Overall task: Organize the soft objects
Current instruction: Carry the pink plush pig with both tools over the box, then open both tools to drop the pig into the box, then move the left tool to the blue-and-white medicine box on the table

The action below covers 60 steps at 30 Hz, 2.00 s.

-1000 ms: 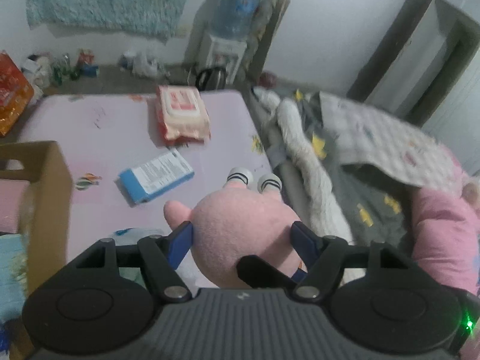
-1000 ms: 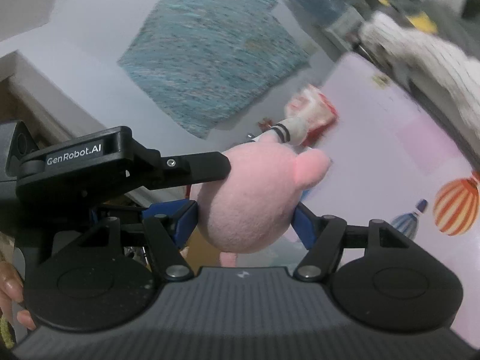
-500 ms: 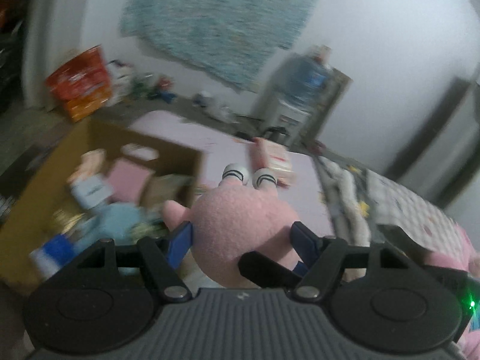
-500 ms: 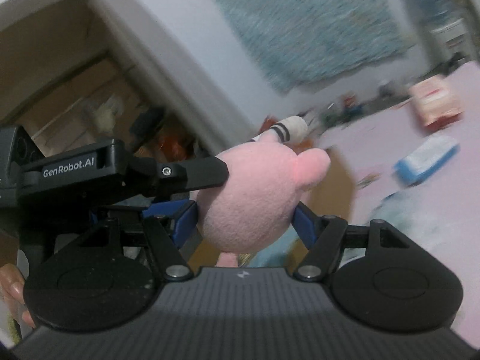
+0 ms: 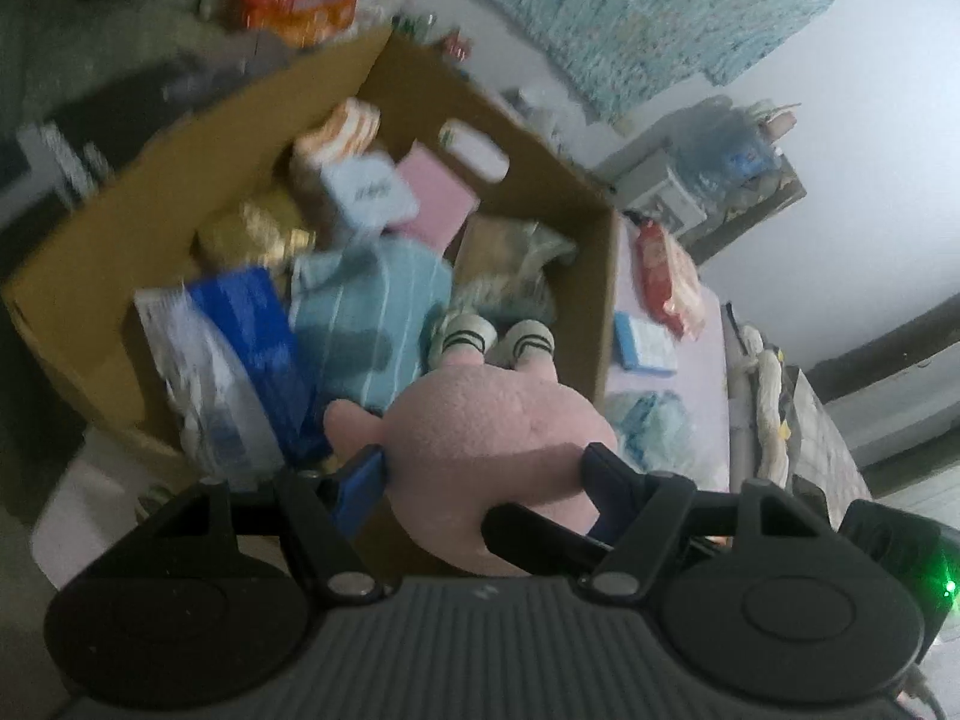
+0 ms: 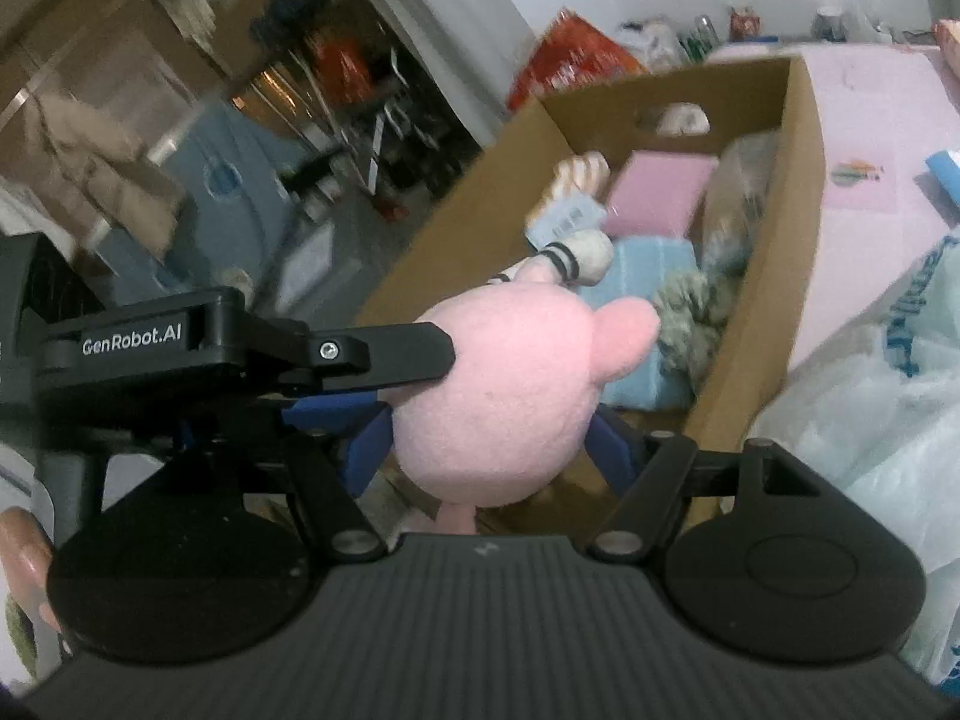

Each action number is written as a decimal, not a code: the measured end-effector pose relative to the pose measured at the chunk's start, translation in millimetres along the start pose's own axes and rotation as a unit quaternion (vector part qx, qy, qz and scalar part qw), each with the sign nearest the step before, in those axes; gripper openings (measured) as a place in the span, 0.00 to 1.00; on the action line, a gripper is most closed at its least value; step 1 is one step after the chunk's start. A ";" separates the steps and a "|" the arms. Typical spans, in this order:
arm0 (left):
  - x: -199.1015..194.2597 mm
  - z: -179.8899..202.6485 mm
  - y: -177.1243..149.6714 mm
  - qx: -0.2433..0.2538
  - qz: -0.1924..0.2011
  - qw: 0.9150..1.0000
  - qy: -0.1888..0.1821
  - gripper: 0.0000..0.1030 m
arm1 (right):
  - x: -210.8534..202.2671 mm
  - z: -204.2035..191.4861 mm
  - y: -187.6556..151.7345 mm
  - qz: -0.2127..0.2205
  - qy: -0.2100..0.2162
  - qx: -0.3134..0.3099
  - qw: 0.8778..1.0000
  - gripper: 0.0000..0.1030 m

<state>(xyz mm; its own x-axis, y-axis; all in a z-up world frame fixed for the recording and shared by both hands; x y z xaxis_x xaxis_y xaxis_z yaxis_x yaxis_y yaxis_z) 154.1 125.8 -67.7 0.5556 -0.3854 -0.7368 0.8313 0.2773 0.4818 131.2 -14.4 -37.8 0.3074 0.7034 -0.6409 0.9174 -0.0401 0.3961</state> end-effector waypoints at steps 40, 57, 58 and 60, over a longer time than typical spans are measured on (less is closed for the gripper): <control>31.1 93.5 12.3 0.188 0.000 0.980 0.066 0.89 | -128.1 135.0 -2.7 0.168 0.007 0.105 0.980 0.82; 91.9 203.1 20.3 0.303 -0.027 0.951 0.059 0.89 | -187.4 227.8 -0.3 0.244 0.010 0.201 0.949 0.83; 95.9 207.8 22.2 0.307 -0.029 0.949 0.060 0.89 | -190.6 230.4 -0.6 0.247 0.010 0.204 0.947 0.83; 103.0 217.3 25.3 0.319 -0.031 0.945 0.060 0.89 | -193.7 238.1 2.4 0.252 0.009 0.209 0.945 0.83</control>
<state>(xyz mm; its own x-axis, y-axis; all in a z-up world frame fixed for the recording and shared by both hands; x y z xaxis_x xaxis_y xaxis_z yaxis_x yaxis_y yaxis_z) 236.4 -98.1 -28.4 0.5315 -0.2702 -0.8028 0.7256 -0.3437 0.5961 134.0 -319.7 -69.2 0.7308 0.5323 -0.4274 0.6767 -0.6474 0.3507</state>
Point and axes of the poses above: each gripper's, at about its wrist camera, not at the fingertips, and x roughly the way its jaws point, z to its right, y to its top, the point moved 10 cm from there along x, roughly the way its jaws point, and after that the axes turned 14 degrees about x, right-handed, at the moved point
